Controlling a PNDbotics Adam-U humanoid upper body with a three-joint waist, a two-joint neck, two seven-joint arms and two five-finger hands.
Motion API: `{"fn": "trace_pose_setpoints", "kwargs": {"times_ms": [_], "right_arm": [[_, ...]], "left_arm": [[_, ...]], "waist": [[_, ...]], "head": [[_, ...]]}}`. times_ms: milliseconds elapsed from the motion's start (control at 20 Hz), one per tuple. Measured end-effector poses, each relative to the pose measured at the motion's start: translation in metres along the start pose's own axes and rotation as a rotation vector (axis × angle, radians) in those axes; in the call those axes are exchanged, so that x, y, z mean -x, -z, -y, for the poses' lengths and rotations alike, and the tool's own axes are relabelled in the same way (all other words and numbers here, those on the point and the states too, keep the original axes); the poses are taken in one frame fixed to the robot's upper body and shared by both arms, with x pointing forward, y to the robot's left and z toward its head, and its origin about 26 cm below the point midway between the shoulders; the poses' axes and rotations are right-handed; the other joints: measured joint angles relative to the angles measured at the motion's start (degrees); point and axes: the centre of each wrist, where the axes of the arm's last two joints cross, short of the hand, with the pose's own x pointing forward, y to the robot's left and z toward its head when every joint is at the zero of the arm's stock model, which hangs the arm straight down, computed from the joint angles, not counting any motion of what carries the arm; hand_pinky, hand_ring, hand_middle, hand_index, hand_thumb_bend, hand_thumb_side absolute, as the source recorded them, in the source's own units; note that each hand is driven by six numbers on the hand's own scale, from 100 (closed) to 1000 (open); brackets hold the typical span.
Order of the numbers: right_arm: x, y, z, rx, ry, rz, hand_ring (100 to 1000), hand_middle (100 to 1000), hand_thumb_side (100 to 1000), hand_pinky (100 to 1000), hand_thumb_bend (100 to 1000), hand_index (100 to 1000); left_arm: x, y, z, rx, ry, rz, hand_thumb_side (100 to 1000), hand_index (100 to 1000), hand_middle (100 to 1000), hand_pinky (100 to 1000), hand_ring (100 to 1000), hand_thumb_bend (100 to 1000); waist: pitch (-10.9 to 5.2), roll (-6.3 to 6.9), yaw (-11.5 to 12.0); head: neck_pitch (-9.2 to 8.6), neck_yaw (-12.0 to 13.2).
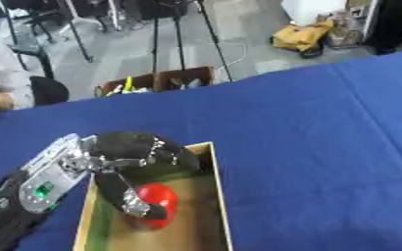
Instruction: Pick up objects on the table and place them in the box.
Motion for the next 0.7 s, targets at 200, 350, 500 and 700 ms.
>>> {"fn": "trace_pose_setpoints", "kwargs": {"times_ms": [200, 350, 500, 700], "right_arm": [[0.000, -0.001, 0.000, 0.008, 0.002, -0.001, 405, 358, 694, 275, 259, 584], [0.001, -0.002, 0.001, 0.016, 0.005, -0.004, 406, 359, 707, 276, 256, 583], [0.002, -0.002, 0.003, 0.030, 0.005, -0.001, 406, 360, 694, 278, 247, 583], [0.002, -0.003, 0.006, 0.051, 0.006, 0.005, 407, 362, 695, 280, 238, 583]], "left_arm": [[-0.002, -0.005, -0.012, -0.057, 0.008, 0.009, 904, 915, 804, 642, 813, 474], [-0.005, -0.017, -0.029, -0.155, 0.015, 0.026, 891, 881, 754, 587, 767, 171], [-0.005, -0.039, -0.039, -0.286, 0.019, 0.036, 904, 880, 717, 543, 741, 100], [-0.005, -0.078, -0.041, -0.543, -0.035, 0.013, 935, 868, 672, 489, 701, 100]], "waist": [[-0.33, -0.03, 0.1], [-0.53, -0.24, 0.5], [-0.75, -0.65, 1.1], [-1.01, -1.29, 2.2]], "head": [[0.01, 0.0], [0.01, 0.0], [0.03, -0.1], [0.11, -1.0]]}}
